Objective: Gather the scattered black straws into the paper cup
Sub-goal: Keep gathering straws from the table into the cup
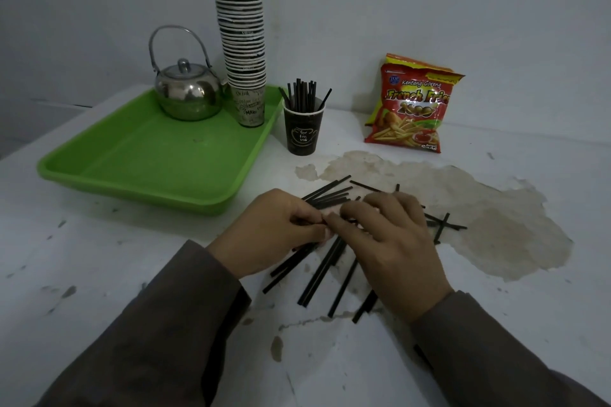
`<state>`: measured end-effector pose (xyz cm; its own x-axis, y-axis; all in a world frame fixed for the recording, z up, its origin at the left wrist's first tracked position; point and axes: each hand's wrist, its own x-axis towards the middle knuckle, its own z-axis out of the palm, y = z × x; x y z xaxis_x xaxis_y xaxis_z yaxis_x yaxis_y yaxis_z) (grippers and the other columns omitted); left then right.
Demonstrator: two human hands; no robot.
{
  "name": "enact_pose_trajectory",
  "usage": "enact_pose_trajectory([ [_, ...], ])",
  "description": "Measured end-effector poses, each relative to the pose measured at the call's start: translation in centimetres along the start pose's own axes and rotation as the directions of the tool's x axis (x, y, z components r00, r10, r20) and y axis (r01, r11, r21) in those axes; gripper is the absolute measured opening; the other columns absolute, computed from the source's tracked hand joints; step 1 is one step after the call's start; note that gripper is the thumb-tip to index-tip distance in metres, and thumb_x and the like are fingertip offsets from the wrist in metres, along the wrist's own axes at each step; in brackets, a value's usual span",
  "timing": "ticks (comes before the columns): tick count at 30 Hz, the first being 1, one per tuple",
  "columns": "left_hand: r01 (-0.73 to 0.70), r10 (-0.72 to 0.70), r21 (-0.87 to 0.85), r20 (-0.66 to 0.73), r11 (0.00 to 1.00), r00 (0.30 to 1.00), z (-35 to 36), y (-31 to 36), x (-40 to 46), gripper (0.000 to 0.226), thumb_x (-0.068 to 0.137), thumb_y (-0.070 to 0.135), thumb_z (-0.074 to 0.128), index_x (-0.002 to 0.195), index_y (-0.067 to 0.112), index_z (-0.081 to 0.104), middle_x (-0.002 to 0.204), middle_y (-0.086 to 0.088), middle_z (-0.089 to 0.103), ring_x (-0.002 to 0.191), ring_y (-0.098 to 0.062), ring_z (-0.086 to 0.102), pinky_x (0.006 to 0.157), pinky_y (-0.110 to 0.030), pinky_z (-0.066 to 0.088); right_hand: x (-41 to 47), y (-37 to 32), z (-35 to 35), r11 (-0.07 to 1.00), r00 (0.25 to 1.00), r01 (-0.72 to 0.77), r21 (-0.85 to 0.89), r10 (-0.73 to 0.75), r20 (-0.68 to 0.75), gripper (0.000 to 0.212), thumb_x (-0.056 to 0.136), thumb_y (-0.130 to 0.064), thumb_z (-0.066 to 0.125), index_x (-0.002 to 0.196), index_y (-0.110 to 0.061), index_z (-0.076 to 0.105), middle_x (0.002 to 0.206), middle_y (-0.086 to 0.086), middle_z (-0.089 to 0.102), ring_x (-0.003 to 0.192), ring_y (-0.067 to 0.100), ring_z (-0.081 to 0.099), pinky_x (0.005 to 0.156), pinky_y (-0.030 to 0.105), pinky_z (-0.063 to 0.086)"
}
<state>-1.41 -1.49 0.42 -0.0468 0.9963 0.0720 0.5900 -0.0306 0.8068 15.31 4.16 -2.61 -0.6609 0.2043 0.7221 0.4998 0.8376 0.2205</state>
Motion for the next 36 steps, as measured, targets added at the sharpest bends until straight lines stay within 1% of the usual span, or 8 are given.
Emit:
enact_pose_trajectory([
  [5,0.016,-0.009,0.213,-0.032,0.977,0.999,-0.3,-0.6,0.0,0.009,0.076,0.027,0.071,0.082,0.02,0.074,0.056,0.012,0.061,0.05,0.006,0.052,0.049,-0.006,0.038,-0.1,0.9,0.3,0.983,0.989,-0.138,0.121,0.132,0.061,0.015,0.082,-0.005,0.056,0.09,-0.005,0.067,0.087,0.013,0.068,0.084,0.027,0.058,0.076,0.035,0.043],
  [8,0.043,-0.011,0.289,-0.109,0.957,0.994,-1.2,-1.0,0.2,0.009,0.078,0.028,0.068,0.081,0.021,0.073,0.058,0.015,0.058,0.052,0.001,0.052,0.05,-0.007,0.038,-0.1,2.2,0.6,0.905,0.923,-0.373,0.207,0.337,0.187,0.022,0.071,0.009,0.068,0.089,-0.003,0.069,0.086,0.015,0.069,0.08,0.031,0.064,0.078,0.032,0.047],
  [11,0.056,-0.005,0.272,-0.184,0.961,0.983,-2.0,-1.3,0.2,0.006,0.081,0.025,0.065,0.081,0.02,0.069,0.062,0.013,0.057,0.057,-0.002,0.051,0.054,-0.012,0.039,0.6,2.8,1.1,0.836,0.861,-0.47,0.282,0.364,0.355,0.021,0.075,0.009,0.065,0.09,-0.006,0.069,0.09,0.013,0.069,0.084,0.028,0.064,0.08,0.029,0.046],
  [14,0.062,-0.008,0.195,-0.267,0.979,0.964,-2.1,-1.4,0.4,0.006,0.085,0.02,0.061,0.079,0.019,0.064,0.065,0.009,0.058,0.06,-0.007,0.054,0.055,-0.015,0.041,1.8,2.6,1.8,0.871,0.855,-0.379,0.312,0.201,0.477,0.024,0.077,0.008,0.062,0.094,-0.006,0.069,0.098,0.013,0.069,0.09,0.029,0.064,0.083,0.031,0.047],
  [19,0.056,-0.033,0.059,-0.336,0.997,0.941,-2.2,-1.4,0.6,0.008,0.086,0.014,0.06,0.078,0.017,0.059,0.066,0.003,0.059,0.058,-0.006,0.056,0.055,-0.008,0.043,2.7,1.9,2.1,0.943,0.767,-0.211,0.257,-0.003,0.641,0.042,0.087,-0.004,0.054,0.124,-0.022,0.054,0.127,0.002,0.055,0.118,0.017,0.048,0.1,0.026,0.036],
  [25,0.007,0.004,0.028,-0.363,1.0,0.932,-2.2,-1.3,0.5,0.009,0.085,0.016,0.061,0.078,0.021,0.059,0.067,0.007,0.059,0.061,0.001,0.058,0.054,-0.006,0.044,2.7,1.4,2.1,0.955,0.77,-0.142,0.26,-0.058,0.635,0.04,0.088,-0.003,0.051,0.125,-0.019,0.053,0.125,0.003,0.055,0.114,0.019,0.048,0.097,0.029,0.04],
  [31,-0.047,0.038,-0.016,-0.368,0.999,0.929,-1.7,-0.9,0.5,0.004,0.084,0.015,0.062,0.081,0.017,0.062,0.073,0.0,0.066,0.065,-0.006,0.062,0.058,-0.009,0.047,2.5,0.6,2.3,0.978,0.784,-0.067,0.198,-0.071,0.617,0.024,0.07,0.009,0.063,0.087,-0.007,0.064,0.09,0.012,0.063,0.082,0.029,0.059,0.071,0.038,0.049],
  [36,-0.127,0.052,-0.136,-0.455,0.983,0.889,-1.4,-0.4,0.6,0.005,0.082,0.012,0.064,0.083,0.016,0.062,0.077,-0.004,0.071,0.065,-0.01,0.066,0.061,-0.01,0.05,2.4,1.9,1.9,0.947,0.808,-0.229,0.224,0.056,0.587,0.024,0.085,0.001,0.052,0.106,-0.011,0.058,0.109,0.009,0.058,0.101,0.025,0.051,0.084,0.026,0.036],
])
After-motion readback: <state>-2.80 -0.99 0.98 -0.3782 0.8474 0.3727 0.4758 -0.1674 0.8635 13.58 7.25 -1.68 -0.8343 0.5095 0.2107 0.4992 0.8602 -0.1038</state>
